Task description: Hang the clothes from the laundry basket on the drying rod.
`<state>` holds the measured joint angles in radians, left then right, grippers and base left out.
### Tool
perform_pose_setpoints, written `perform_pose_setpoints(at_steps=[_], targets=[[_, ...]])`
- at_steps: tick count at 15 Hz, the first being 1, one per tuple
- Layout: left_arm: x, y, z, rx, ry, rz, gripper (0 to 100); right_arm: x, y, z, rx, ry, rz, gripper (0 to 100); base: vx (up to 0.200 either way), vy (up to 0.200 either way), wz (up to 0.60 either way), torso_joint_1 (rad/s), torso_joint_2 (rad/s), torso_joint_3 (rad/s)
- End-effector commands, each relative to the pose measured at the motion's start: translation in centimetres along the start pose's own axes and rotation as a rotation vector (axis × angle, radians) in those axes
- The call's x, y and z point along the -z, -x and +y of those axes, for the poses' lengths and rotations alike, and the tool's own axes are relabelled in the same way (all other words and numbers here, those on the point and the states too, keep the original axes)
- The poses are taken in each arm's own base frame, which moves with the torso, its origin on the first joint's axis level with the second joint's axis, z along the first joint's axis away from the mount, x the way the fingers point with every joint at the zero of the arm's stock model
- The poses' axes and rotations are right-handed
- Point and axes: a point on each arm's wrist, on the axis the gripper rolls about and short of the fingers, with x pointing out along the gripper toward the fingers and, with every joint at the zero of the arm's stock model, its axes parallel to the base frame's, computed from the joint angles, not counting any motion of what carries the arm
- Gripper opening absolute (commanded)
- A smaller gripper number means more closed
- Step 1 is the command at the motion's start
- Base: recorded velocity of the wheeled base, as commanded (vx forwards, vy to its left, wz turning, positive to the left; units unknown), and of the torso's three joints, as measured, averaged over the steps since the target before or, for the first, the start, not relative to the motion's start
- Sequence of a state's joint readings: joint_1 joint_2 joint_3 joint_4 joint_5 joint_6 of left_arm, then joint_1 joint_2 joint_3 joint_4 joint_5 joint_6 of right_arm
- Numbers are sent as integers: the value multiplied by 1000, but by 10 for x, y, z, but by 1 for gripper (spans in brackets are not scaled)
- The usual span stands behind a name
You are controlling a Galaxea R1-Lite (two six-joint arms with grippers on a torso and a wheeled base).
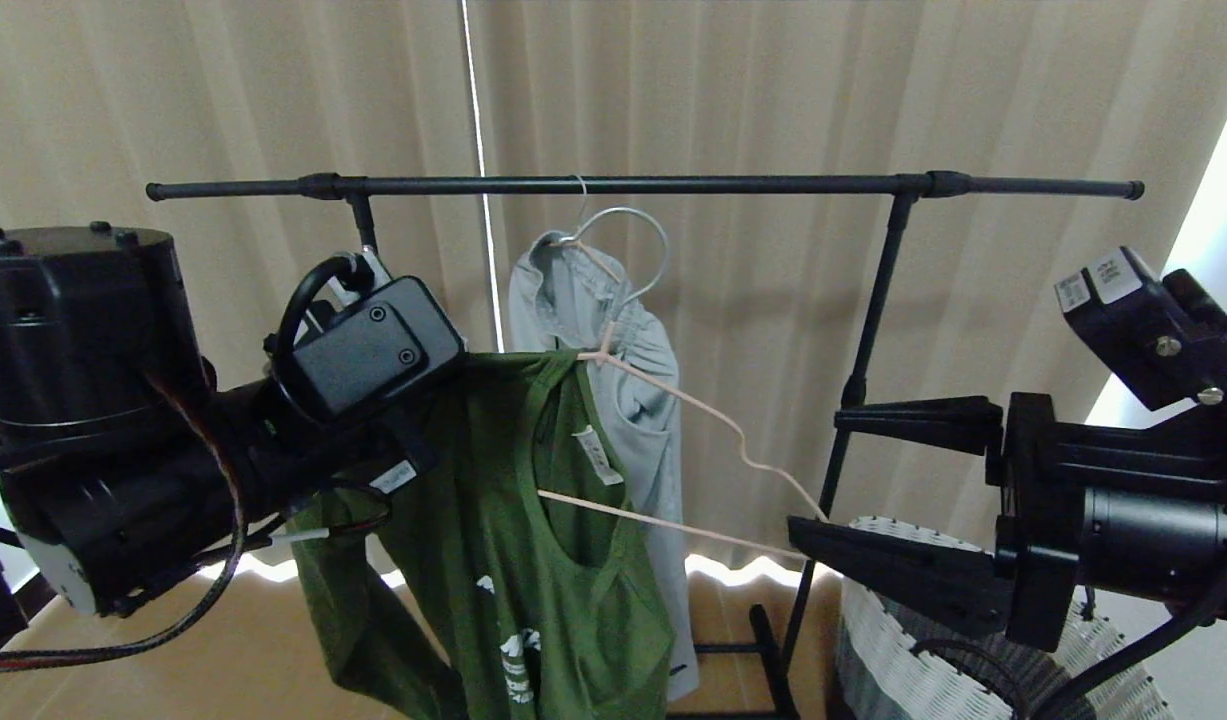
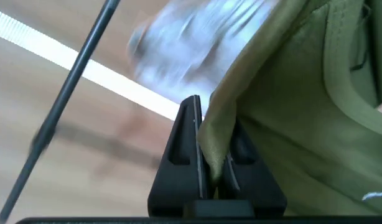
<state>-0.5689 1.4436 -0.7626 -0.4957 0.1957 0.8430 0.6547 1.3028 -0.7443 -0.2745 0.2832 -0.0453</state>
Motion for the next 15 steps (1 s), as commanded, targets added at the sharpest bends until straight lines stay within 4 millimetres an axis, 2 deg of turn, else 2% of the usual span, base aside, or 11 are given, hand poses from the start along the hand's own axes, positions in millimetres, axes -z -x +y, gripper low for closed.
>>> perform_pose_setpoints(at_steps=[1,4,7,11,13,14,15], targets=[[3,0,-2,-25,31,47,0,1,10,-8,50,-9,-15,100,0,0,0,0,0,0],[5,-1,-2,-89,88,124,0,15,13,-12,89,-5,25,100,0,0,0,0,0,0],[4,-4,-5,-102,175,135,0,32,7,-11,90,0,25,100,0,0,0,0,0,0],[1,-12,-10,-141,311,163,0,37,-1,-7,61,11,18,100,0,0,0,0,0,0],[-15,-12,-12,-154,423,120,0,46,-4,3,31,18,50,100,0,0,0,0,0,0],[-16,-12,-12,-156,429,118,0,46,-4,3,34,19,51,100,0,0,0,0,0,0],[-31,-8,-14,-151,446,75,0,50,-12,7,55,21,83,100,0,0,0,0,0,0]])
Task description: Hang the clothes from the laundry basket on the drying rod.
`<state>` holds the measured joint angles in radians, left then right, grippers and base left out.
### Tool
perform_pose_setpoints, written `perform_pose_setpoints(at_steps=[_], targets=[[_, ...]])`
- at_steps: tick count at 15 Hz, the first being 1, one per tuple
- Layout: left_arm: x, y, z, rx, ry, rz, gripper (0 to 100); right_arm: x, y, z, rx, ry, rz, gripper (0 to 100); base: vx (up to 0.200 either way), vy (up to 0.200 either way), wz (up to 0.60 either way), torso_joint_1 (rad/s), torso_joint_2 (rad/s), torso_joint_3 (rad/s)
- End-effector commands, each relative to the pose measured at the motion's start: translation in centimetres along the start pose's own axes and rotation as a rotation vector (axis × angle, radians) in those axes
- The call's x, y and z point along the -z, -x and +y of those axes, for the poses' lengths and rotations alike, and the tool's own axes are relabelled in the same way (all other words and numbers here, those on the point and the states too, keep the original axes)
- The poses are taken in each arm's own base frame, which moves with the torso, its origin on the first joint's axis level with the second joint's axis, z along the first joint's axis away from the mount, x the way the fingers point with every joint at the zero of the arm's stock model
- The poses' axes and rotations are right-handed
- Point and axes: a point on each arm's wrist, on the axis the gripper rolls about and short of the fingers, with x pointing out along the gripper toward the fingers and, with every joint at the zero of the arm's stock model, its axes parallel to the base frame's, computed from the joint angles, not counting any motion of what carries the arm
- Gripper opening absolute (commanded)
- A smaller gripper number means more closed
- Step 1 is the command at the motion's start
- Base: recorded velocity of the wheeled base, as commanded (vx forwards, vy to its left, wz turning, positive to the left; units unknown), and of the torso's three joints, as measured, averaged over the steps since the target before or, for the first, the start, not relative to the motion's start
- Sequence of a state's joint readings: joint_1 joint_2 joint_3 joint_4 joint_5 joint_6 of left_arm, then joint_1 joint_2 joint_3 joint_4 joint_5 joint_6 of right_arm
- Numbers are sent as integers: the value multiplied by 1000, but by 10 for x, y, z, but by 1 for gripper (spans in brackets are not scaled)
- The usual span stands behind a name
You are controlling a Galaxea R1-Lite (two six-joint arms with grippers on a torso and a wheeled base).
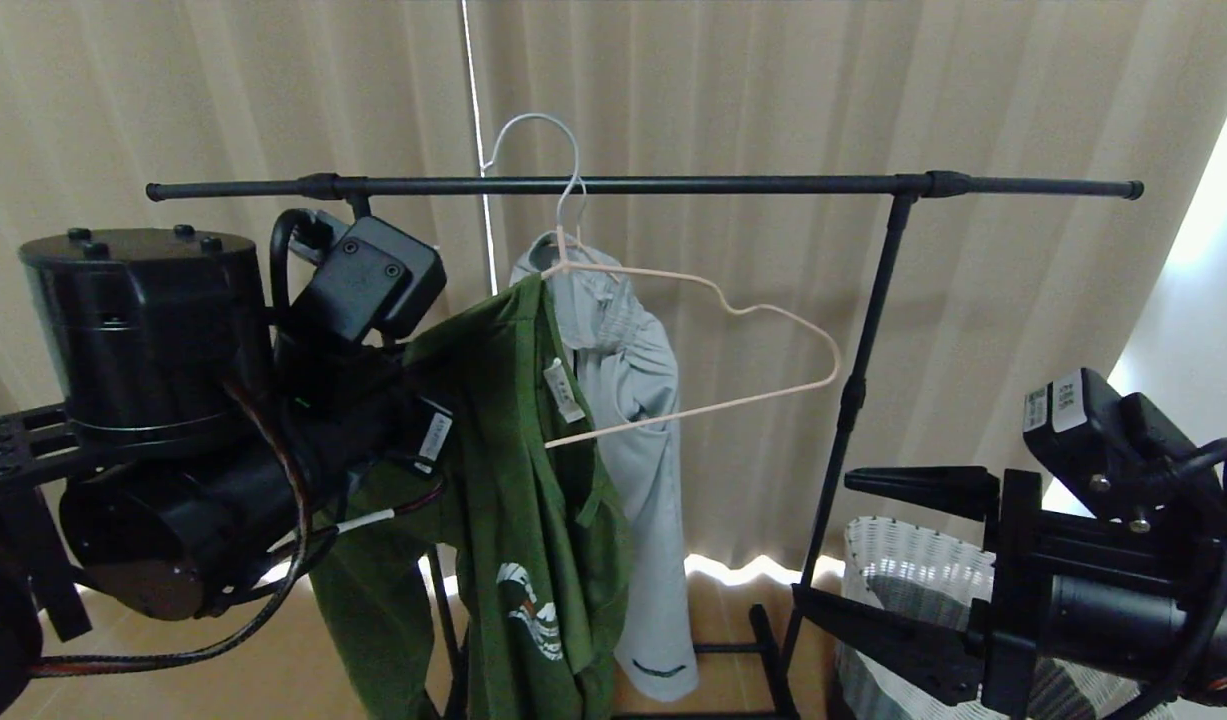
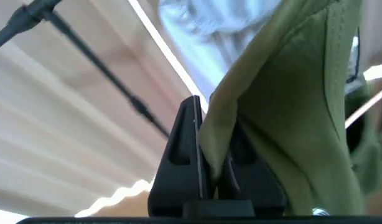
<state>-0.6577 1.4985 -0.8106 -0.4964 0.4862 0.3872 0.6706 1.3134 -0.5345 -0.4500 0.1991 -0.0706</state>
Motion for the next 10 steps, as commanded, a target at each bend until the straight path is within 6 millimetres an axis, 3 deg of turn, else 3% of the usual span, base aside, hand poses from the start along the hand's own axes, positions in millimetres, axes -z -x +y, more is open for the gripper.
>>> perform_pose_setpoints(at_steps=[1,6,10], targets=[[-16,7,-11,31,18,-53,0,6,-11,5,5,3,43,100,0,0,0,0,0,0],[-37,14,-17,61,75,-121,0,2,-37,4,52,-12,-24,100,0,0,0,0,0,0],[-41,15,-21,76,79,-134,0,4,-80,8,92,-18,-98,100,0,0,0,0,0,0]])
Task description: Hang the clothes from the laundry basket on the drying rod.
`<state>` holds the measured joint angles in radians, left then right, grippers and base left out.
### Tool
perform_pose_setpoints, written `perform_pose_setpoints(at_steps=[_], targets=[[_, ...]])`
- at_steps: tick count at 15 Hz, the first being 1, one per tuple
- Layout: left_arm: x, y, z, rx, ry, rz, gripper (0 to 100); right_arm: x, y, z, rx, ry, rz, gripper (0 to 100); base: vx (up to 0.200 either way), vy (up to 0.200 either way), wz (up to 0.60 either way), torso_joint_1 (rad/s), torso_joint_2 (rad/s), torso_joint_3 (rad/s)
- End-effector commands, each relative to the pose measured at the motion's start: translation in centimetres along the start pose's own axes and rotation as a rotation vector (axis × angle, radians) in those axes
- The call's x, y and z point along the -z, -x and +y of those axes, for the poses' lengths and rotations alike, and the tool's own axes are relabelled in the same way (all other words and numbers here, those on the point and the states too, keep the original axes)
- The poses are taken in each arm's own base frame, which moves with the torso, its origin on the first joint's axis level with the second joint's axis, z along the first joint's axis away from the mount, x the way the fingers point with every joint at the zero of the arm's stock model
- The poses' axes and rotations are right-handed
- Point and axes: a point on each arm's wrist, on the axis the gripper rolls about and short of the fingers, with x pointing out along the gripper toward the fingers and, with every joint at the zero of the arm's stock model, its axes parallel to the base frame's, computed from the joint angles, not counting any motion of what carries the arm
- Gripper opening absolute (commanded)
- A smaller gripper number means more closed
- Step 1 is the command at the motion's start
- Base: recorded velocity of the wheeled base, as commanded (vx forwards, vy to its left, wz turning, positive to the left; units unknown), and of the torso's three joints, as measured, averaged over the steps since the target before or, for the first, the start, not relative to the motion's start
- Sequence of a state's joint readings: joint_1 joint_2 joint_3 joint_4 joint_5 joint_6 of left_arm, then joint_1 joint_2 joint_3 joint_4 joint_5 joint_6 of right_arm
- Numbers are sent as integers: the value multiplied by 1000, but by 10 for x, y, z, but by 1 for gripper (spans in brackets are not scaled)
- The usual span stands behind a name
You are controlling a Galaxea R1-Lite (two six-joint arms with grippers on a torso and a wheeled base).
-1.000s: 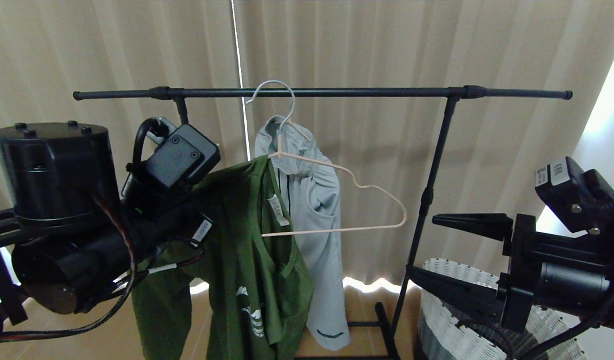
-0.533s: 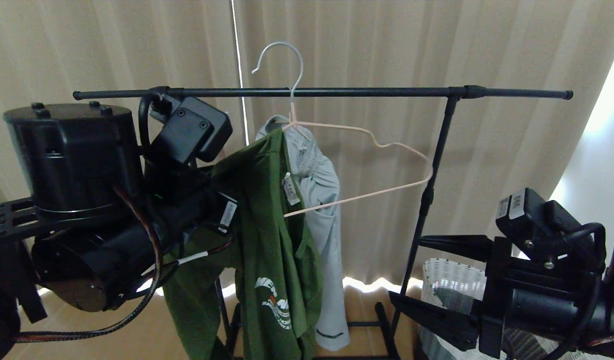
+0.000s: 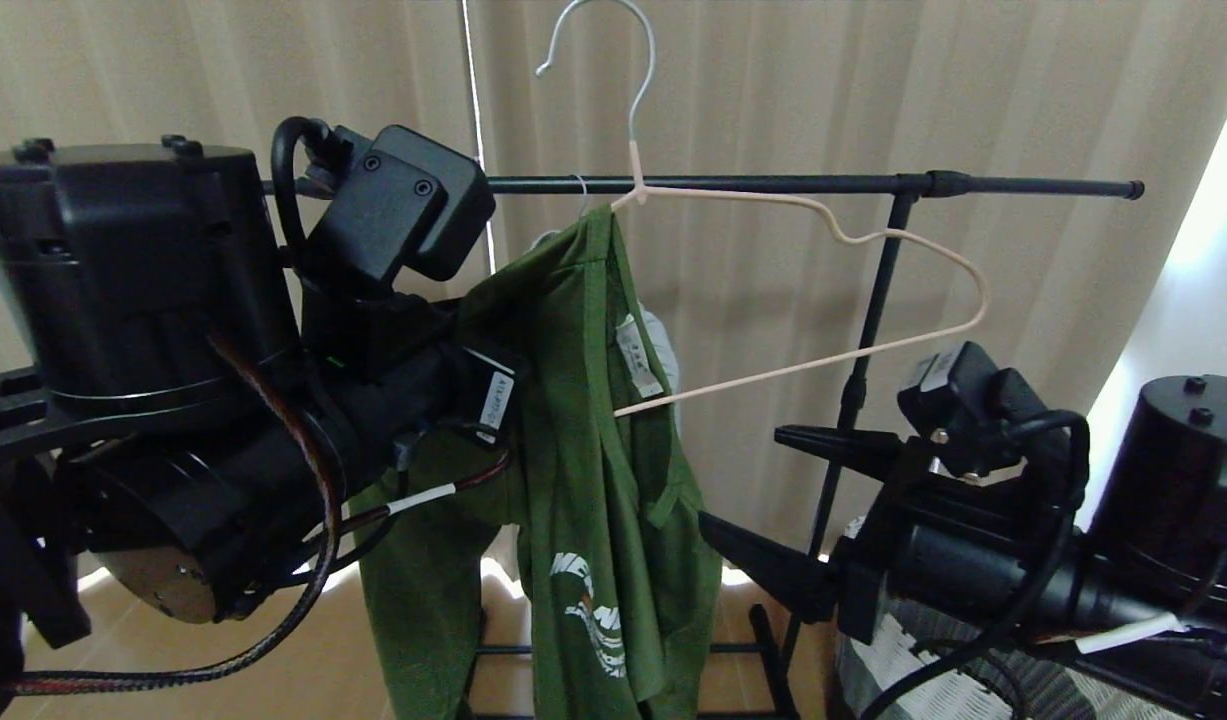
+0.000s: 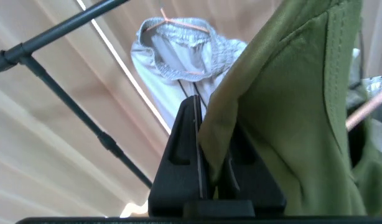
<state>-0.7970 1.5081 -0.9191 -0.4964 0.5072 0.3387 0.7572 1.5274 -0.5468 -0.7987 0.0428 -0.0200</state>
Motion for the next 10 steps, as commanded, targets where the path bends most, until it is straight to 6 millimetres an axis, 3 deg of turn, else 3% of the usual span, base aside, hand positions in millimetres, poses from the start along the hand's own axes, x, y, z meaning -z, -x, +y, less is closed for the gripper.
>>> perform_pose_setpoints(at_steps=[1,2,3,5,10], targets=[[-1,-1,-1,1,0,-1,0,15,-30,3,19,-8,38,100,0,0,0,0,0,0],[-1,-1,-1,1,0,-1,0,15,-30,3,19,-8,38,100,0,0,0,0,0,0],[-3,1,-5,19,-1,-10,0,18,-54,4,43,-30,12,100,0,0,0,0,0,0],[-3,3,-5,20,0,-12,0,18,-69,2,98,-31,-2,100,0,0,0,0,0,0],[-2,3,-4,15,-2,-9,0,23,-85,-1,171,-29,10,100,0,0,0,0,0,0]])
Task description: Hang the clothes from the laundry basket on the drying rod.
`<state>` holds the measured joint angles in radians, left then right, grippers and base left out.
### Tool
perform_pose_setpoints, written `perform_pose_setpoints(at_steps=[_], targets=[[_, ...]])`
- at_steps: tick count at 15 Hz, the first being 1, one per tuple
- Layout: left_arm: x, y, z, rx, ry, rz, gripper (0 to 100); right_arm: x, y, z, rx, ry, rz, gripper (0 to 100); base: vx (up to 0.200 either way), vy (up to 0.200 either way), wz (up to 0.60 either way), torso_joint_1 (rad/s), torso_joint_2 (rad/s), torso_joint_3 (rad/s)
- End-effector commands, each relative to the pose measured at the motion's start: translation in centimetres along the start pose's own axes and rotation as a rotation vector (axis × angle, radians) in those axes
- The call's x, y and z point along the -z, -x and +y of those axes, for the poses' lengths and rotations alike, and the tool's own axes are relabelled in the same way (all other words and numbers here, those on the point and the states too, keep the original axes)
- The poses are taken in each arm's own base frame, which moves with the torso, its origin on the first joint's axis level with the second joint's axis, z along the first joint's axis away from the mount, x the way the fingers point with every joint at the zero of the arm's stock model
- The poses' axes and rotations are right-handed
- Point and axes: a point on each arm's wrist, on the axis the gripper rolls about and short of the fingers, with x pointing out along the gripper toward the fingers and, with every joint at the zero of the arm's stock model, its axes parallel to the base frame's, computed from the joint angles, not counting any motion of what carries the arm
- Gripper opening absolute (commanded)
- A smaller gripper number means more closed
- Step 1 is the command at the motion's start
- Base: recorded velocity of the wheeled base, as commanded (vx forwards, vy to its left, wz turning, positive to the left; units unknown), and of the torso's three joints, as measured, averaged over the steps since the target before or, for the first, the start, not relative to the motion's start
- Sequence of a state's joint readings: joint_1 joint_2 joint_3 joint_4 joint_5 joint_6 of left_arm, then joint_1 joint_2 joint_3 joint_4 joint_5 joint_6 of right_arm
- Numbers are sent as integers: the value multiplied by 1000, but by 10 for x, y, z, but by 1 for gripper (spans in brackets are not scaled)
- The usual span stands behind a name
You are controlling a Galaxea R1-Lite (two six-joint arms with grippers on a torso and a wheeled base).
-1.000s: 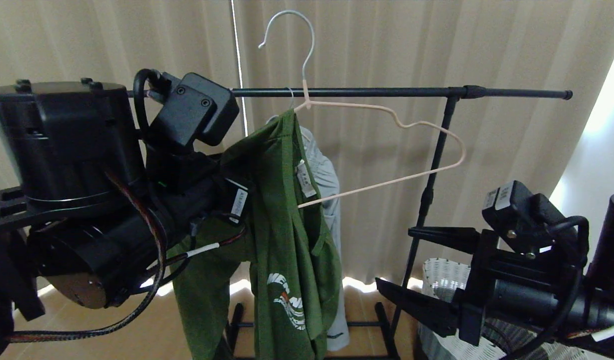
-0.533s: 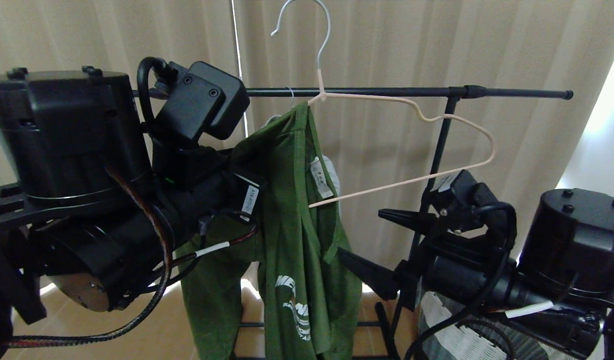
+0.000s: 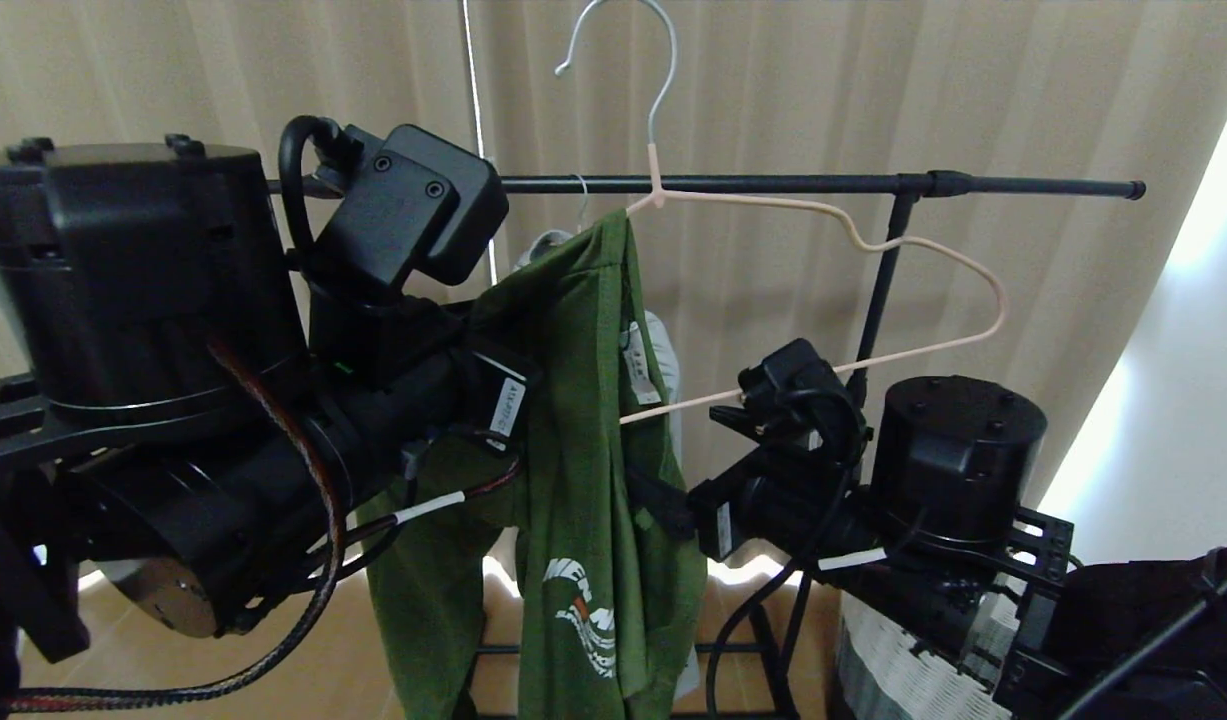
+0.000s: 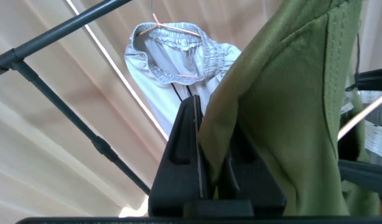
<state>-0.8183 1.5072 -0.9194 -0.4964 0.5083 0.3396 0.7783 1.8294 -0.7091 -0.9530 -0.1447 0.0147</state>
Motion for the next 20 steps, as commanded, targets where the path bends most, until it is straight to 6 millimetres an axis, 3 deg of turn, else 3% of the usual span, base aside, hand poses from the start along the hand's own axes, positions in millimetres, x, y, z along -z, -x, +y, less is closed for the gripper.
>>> perform_pose_setpoints(at_steps=[1,10,13,20], targets=[[0,0,2,-12,-1,2,0,8,-6,0,17,5,26,100,0,0,0,0,0,0],[0,1,7,-55,1,11,0,20,5,-41,189,-2,81,100,0,0,0,0,0,0],[5,-1,10,-68,-11,29,0,20,19,-62,282,-1,88,100,0,0,0,0,0,0],[24,-2,23,-113,-65,93,0,0,58,-122,496,-24,9,100,0,0,0,0,0,0]])
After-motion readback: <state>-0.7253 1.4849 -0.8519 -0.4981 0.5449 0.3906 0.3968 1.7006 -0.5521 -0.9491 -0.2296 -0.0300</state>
